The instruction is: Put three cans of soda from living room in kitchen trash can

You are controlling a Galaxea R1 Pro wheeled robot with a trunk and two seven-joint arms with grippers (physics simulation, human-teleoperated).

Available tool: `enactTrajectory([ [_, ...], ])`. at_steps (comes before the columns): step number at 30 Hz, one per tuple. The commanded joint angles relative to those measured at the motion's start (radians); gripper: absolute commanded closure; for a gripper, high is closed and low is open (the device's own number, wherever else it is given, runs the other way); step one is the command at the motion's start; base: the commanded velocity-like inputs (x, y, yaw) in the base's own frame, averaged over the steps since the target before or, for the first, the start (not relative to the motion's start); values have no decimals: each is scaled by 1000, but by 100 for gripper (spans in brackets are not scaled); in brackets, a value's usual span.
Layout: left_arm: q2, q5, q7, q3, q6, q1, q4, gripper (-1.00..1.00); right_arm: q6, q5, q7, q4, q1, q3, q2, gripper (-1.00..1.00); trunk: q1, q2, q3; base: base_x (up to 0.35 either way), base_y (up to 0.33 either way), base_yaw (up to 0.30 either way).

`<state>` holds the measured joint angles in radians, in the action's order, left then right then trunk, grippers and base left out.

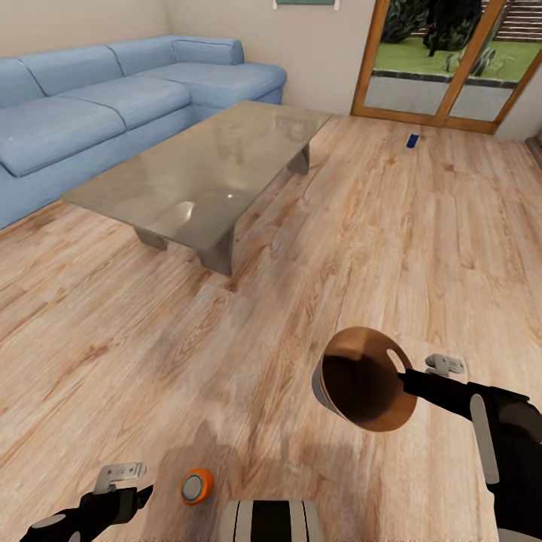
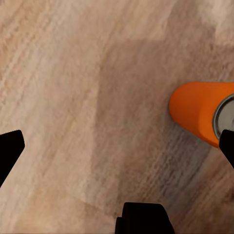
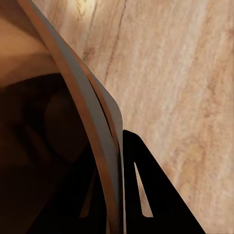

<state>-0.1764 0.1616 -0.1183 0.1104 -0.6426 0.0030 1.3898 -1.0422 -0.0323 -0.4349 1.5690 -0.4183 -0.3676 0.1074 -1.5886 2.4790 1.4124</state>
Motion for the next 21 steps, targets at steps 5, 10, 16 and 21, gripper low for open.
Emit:
enactTrajectory([
  [5, 0, 0, 0, 0, 0, 0, 0, -100, -5, -31, 12, 0, 1, 1, 0, 100, 0, 0, 8, 0, 0, 0],
  [10, 0, 0, 0, -1, 3, 0, 0, -100, -5, -31, 22, 0, 0, 2, 0, 100, 0, 0, 17, 0, 0, 0],
  [16, 0, -1, 0, -1, 4, 0, 1, -100, -5, -30, 27, 2, 0, 1, 11, 100, 0, 0, 26, 0, 0, 0],
  [21, 0, -1, 0, -1, 5, 0, 3, -100, -5, -30, 28, 3, 0, 1, 12, 100, 0, 0, 35, 0, 0, 0],
])
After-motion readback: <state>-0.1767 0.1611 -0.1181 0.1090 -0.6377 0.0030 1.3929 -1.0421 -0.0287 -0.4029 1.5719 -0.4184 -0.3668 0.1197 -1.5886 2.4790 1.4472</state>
